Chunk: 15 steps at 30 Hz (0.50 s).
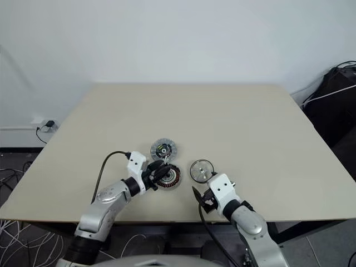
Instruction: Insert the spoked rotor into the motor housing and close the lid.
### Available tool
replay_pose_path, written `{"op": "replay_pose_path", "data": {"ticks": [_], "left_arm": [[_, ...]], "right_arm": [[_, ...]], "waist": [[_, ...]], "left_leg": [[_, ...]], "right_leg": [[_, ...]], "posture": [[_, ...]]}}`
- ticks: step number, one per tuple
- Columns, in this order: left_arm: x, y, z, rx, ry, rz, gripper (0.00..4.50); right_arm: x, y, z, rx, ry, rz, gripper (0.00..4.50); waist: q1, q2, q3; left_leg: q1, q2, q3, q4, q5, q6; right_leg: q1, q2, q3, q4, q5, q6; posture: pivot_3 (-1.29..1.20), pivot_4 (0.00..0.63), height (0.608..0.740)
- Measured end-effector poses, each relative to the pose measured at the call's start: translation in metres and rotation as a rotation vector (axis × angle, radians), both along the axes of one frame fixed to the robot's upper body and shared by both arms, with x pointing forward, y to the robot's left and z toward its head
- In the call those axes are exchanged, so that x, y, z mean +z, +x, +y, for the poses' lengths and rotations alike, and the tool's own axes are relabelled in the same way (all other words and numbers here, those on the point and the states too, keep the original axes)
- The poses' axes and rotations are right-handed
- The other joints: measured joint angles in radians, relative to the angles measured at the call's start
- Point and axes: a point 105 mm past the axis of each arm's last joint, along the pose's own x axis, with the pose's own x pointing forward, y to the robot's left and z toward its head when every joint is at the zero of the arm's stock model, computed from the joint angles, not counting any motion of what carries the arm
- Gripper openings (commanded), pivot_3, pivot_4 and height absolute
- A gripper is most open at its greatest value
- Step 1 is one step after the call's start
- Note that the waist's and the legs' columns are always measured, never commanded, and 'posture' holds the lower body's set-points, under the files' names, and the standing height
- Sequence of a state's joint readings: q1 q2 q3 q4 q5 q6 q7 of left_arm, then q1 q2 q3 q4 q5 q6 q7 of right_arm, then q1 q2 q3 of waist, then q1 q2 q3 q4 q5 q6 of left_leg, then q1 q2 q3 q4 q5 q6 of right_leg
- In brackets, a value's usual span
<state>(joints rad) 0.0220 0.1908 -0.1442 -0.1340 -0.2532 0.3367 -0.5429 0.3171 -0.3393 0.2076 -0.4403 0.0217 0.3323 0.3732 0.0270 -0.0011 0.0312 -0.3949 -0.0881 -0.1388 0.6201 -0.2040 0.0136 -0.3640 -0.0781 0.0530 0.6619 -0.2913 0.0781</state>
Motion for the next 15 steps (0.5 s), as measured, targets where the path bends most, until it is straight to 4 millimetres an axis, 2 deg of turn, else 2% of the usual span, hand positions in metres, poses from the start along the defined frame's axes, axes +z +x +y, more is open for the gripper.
{"op": "replay_pose_path", "data": {"ticks": [3, 4, 6, 10, 13, 15], "left_arm": [[0.005, -0.008, 0.002, 0.004, -0.035, -0.009, 0.04], [0.006, -0.01, 0.003, 0.007, -0.04, -0.01, 0.04], [0.007, -0.014, 0.011, 0.032, -0.045, -0.014, 0.0], [0.007, -0.019, 0.035, 0.12, -0.034, -0.045, 0.0], [0.005, -0.025, 0.053, 0.179, 0.023, -0.101, 0.0], [0.002, -0.031, 0.058, 0.187, 0.063, -0.122, 0.0]], "right_arm": [[0.004, 0.003, 0.004, 0.002, 0.033, -0.006, 4.5], [0.005, 0.005, 0.006, 0.004, 0.042, -0.008, 4.5], [0.005, 0.008, 0.008, 0.0, 0.051, 0.004, 4.11], [0.007, 0.016, 0.015, 0.021, 0.044, 0.018, 2.89], [0.007, 0.021, 0.03, 0.082, 0.04, 0.041, 1.95], [0.005, 0.022, 0.038, 0.121, 0.032, 0.056, 1.27]], "waist": [[-0.003, 0.0, 0.0], [-0.003, 0.0, 0.0], [-0.005, 0.0, 0.0], [-0.007, 0.0, 0.001], [-0.008, 0.0, 0.001], [-0.007, 0.0, 0.001]], "left_leg": [[0.0, 0.0, 0.0, 0.0, 0.0, 0.0], [0.0, 0.0, 0.0, 0.0, 0.0, 0.0], [0.0, 0.0, 0.0, 0.0, 0.0, 0.0], [0.0, 0.0, 0.0, 0.0, 0.0, 0.0], [0.0, 0.0, 0.001, -0.001, 0.0, 0.0], [0.0, 0.0, 0.001, -0.001, 0.0, 0.0]], "right_leg": [[0.0, 0.0, 0.0, 0.0, 0.0, 0.0], [0.0, 0.0, 0.0, 0.0, 0.0, 0.0], [0.0, 0.0, 0.0, 0.0, 0.0, 0.0], [0.0, 0.0, 0.001, 0.0, 0.0, 0.0], [-0.001, 0.0, 0.001, 0.0, 0.0, 0.0], [-0.001, 0.0, 0.001, -0.001, 0.0, 0.0]], "posture": [[0.0, 0.0, 0.74], [0.0, 0.0, 0.74], [0.0, 0.0, 0.74], [0.0, 0.0, 0.74], [0.0, 0.0, 0.74], [0.0, 0.0, 0.74]]}}
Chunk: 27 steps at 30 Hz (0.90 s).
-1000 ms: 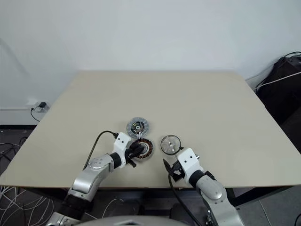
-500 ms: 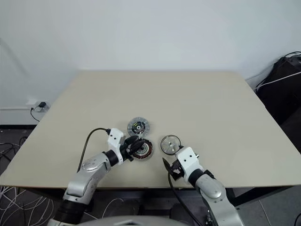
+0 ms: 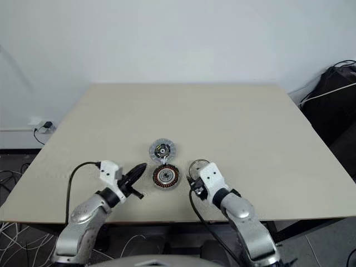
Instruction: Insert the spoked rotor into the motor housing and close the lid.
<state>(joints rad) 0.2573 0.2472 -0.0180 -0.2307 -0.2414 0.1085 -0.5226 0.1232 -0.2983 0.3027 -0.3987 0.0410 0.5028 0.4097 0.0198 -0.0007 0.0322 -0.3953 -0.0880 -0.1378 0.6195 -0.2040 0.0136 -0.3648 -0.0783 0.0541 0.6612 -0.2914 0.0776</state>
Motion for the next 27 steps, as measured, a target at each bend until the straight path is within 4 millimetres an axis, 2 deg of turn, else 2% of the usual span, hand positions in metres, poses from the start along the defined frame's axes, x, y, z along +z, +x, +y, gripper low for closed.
{"op": "replay_pose_path", "data": {"ticks": [4, 13, 27], "left_arm": [[-0.015, -0.015, 0.009, 0.011, 0.068, 0.004, 0.0], [-0.03, -0.036, -0.002, 0.014, 0.003, 0.066, 0.0], [-0.03, -0.044, -0.006, 0.013, -0.047, 0.075, 0.0]], "right_arm": [[-0.002, 0.002, 0.02, 0.091, -0.015, 0.03, 0.02], [-0.006, 0.012, 0.057, 0.2, -0.062, 0.072, 0.02], [-0.03, 0.038, 0.066, 0.168, -0.154, 0.112, 0.02]], "waist": [[0.001, 0.0, 0.001], [-0.005, 0.001, 0.002], [-0.009, 0.003, 0.003]], "left_leg": [[0.0, 0.0, 0.0, 0.0, 0.0, 0.0], [0.0, 0.0, 0.0, -0.002, 0.0, 0.0], [0.0, 0.0, 0.0, -0.002, 0.0, 0.0]], "right_leg": [[0.0, 0.0, 0.0, 0.0, 0.0, 0.0], [-0.002, 0.0, 0.0, 0.0, 0.0, 0.0], [-0.002, 0.004, 0.0, 0.001, 0.0, 0.0]], "posture": [[0.0, 0.0, 0.74], [0.0, 0.0, 0.74], [0.0, 0.0, 0.74]]}}
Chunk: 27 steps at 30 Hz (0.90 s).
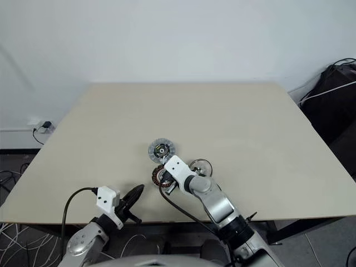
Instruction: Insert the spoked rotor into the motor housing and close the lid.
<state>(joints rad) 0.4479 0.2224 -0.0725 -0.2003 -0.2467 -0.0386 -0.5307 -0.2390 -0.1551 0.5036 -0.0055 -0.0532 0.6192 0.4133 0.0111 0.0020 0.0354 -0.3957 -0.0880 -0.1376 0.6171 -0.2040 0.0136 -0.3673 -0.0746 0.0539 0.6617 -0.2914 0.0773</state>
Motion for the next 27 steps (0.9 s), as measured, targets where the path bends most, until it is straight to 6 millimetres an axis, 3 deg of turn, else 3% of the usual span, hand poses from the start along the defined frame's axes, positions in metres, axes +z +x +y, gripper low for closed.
{"op": "replay_pose_path", "data": {"ticks": [15, 27], "left_arm": [[-0.011, -0.001, -0.001, -0.116, 0.052, 0.014, 0.0], [-0.018, -0.005, -0.002, -0.136, 0.045, 0.037, 0.0]], "right_arm": [[0.003, 0.002, 0.013, 0.018, 0.041, -0.01, 0.02], [0.003, -0.013, 0.02, 0.094, 0.063, 0.027, 0.02]], "waist": [[-0.004, 0.002, 0.001], [-0.021, 0.002, 0.001]], "left_leg": [[0.0, 0.0, 0.0, -0.001, 0.0, 0.0], [0.0, 0.0, 0.0, -0.001, 0.0, 0.0]], "right_leg": [[-0.001, 0.001, 0.0, 0.001, 0.0, 0.0], [-0.001, 0.0, 0.0, 0.001, 0.0, 0.0]], "posture": [[0.0, 0.0, 0.74], [0.0, 0.0, 0.74]]}}
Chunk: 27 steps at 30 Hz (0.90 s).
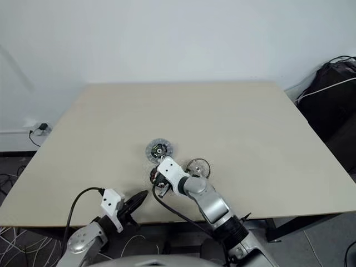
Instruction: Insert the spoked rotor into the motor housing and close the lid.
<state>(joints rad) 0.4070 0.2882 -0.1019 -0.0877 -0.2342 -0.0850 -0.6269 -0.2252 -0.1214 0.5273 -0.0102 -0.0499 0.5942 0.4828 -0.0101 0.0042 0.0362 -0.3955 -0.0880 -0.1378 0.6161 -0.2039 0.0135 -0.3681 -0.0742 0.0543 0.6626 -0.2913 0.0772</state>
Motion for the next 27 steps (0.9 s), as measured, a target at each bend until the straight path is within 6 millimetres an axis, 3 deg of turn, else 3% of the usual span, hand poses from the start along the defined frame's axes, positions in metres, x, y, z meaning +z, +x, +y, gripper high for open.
{"op": "replay_pose_path", "data": {"ticks": [7, 15, 27], "left_arm": [[0.0, -0.001, 0.0, 0.001, -0.002, -0.005, 0.0], [0.0, -0.002, -0.001, 0.003, -0.005, 0.0, 0.0], [0.0, 0.001, -0.002, -0.006, -0.008, -0.005, 0.0]], "right_arm": [[-0.001, -0.004, 0.003, 0.025, 0.008, 0.009, 0.02], [0.021, 0.0, 0.008, 0.036, 0.14, -0.039, 0.02], [0.008, 0.012, -0.002, -0.066, 0.064, -0.055, 0.02]], "waist": [[-0.001, 0.0, 0.0], [-0.001, 0.0, 0.0], [-0.001, 0.0, 0.0]], "left_leg": [[0.0, 0.0, 0.0, 0.0, 0.0, 0.0], [0.0, 0.0, 0.0, 0.0, 0.0, 0.0], [0.0, 0.0, 0.0, 0.0, 0.0, 0.0]], "right_leg": [[0.0, 0.0, 0.0, 0.0, 0.0, 0.0], [0.0, 0.0, 0.0, 0.0, 0.0, 0.0], [0.0, 0.0, 0.0, 0.001, 0.0, 0.0]], "posture": [[0.0, 0.0, 0.74], [0.0, 0.0, 0.74], [0.0, 0.0, 0.74]]}}
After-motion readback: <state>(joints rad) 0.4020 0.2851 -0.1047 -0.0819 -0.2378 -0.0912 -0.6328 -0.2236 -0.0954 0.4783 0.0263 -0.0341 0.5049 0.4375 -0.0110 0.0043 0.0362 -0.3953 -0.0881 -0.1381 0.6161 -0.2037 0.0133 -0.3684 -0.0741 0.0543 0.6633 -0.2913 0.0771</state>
